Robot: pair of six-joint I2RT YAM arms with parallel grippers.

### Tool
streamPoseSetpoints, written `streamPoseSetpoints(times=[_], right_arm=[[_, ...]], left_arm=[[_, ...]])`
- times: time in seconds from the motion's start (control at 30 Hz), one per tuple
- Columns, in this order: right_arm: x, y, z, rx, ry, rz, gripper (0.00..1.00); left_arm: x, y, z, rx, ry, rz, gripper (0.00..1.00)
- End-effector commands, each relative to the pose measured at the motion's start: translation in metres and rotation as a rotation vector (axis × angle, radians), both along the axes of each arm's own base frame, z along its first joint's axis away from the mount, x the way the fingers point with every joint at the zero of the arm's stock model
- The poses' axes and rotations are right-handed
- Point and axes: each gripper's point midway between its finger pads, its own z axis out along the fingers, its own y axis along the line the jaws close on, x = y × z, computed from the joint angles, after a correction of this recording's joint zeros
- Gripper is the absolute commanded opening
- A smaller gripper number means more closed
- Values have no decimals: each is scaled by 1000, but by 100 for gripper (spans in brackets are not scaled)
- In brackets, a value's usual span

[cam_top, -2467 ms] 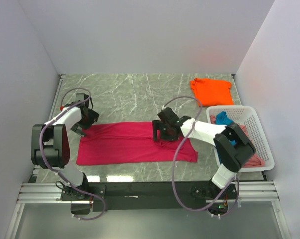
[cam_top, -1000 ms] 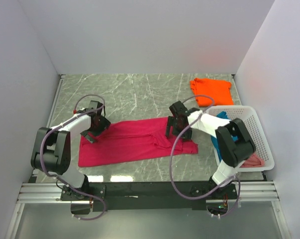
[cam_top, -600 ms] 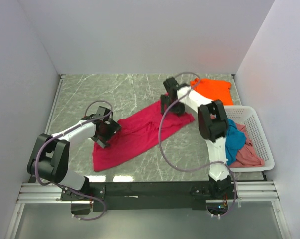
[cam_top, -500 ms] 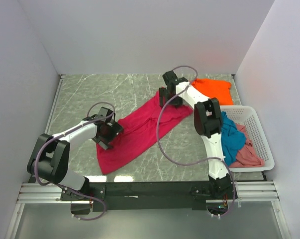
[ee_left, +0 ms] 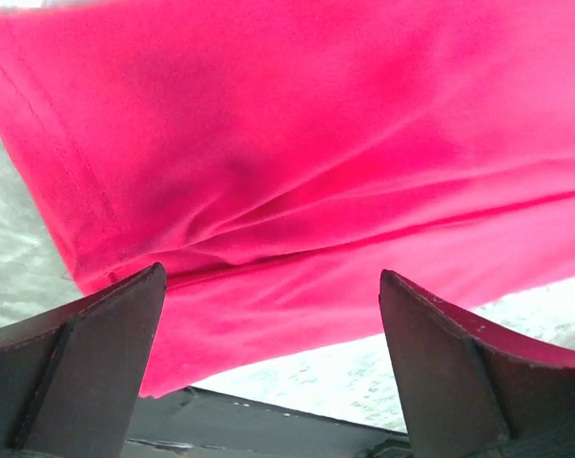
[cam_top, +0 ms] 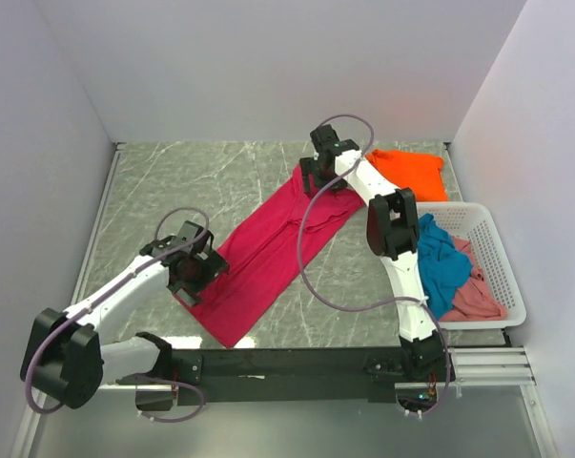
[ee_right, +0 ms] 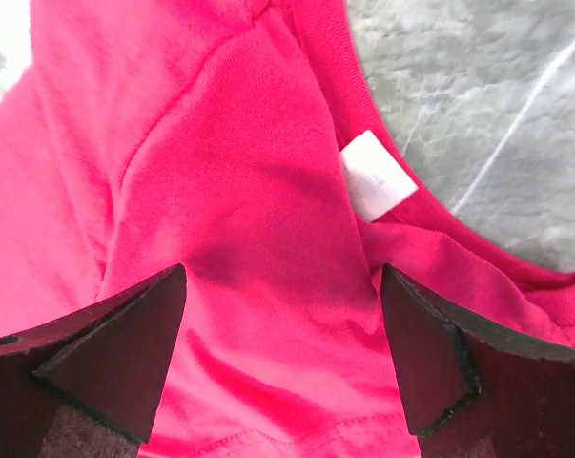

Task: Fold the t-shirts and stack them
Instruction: Fold the tshirt

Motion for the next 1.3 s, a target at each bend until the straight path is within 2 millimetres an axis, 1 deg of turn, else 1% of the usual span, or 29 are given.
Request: streamPoseSetpoints(times=[0.0, 0.07, 0.1, 0.13, 0.17, 0.23, 0.27, 0.33, 0.37, 0.4, 0.43, 0.47, 0.5, 0.6, 0.7, 0.73, 0.77, 0.8, 0.83, 0.9, 0.93, 0.97, 1.0, 1.03, 1.1, 1.13, 1.2, 1.23, 1.27], right_arm=[[18, 2, 65, 39, -153, -48, 89], [10, -2, 88, 64, -189, -86, 90], [10, 0, 95, 94, -206, -121, 90], [5, 0, 101, 111, -209, -142, 91], [-8, 0, 105, 137, -195, -155, 91], [-26, 10, 104, 199, -155, -192, 92], [-46, 13, 95, 216, -107, -186, 92], [-65, 23, 87, 244, -76, -200, 93], [-87, 28, 72, 229, -39, -183, 93], [-95, 37, 68, 258, -24, -157, 93], [-104, 39, 63, 255, -5, -153, 93], [-116, 42, 51, 246, 32, -148, 93], [-122, 46, 46, 253, 56, -140, 93], [-130, 48, 30, 224, 99, -132, 93], [-125, 51, 18, 202, 126, -114, 93], [-124, 52, 8, 188, 142, -110, 93], [-118, 54, 10, 187, 137, -107, 93], [-115, 54, 7, 178, 143, -95, 93], [-104, 56, 1, 170, 143, -96, 93], [-97, 55, -6, 153, 162, -84, 93], [-96, 53, -24, 129, 198, -84, 93], [-83, 56, -17, 128, 178, -80, 93], [-79, 56, -21, 116, 182, -59, 93], [-68, 60, -25, 115, 176, -50, 93], [-59, 60, -25, 105, 179, -42, 93], [-41, 64, -20, 130, 148, -43, 93], [-30, 71, -14, 185, 145, -31, 93], [-25, 73, -18, 208, 154, -32, 93], [-10, 71, -7, 248, 114, -42, 93]], left_arm=[[17, 8, 29, 85, -108, -121, 99], [21, 11, 34, 126, -114, -152, 99], [21, 10, 33, 140, -120, -227, 99], [20, 3, 29, 122, -109, -262, 99], [18, -3, 25, 105, -103, -301, 99], [14, -15, 17, 94, -96, -403, 99], [9, -25, 13, 77, -97, -457, 100], [2, -31, 4, 82, -72, -533, 99], [-2, -36, 0, 64, -65, -567, 99], [-8, -39, -4, 68, -57, -606, 99], [-12, -40, -10, 70, -34, -616, 99], [-18, -40, -17, 68, -13, -631, 99], [-23, -45, -20, 50, 6, -652, 99], [-36, -45, -36, 71, 97, -686, 99], [-45, -49, -46, 53, 156, -707, 99], [-50, -53, -48, 24, 179, -719, 99], [-53, -56, -49, 9, 187, -729, 99], [-56, -60, -49, -6, 195, -736, 99], [-57, -64, -50, -20, 208, -744, 100], [-63, -72, -50, -37, 227, -766, 100], [-65, -80, -50, -65, 244, -780, 99], [-69, -87, -50, -81, 249, -804, 99], [-71, -91, -54, -91, 269, -811, 100], [-69, -104, -50, -134, 257, -830, 100], [-69, -116, -50, -155, 263, -842, 99], [-64, -125, -49, -163, 260, -845, 99], [-60, -140, -47, -197, 255, -850, 100], [-53, -150, -41, -208, 227, -856, 99], [-53, -155, -40, -203, 226, -857, 99]])
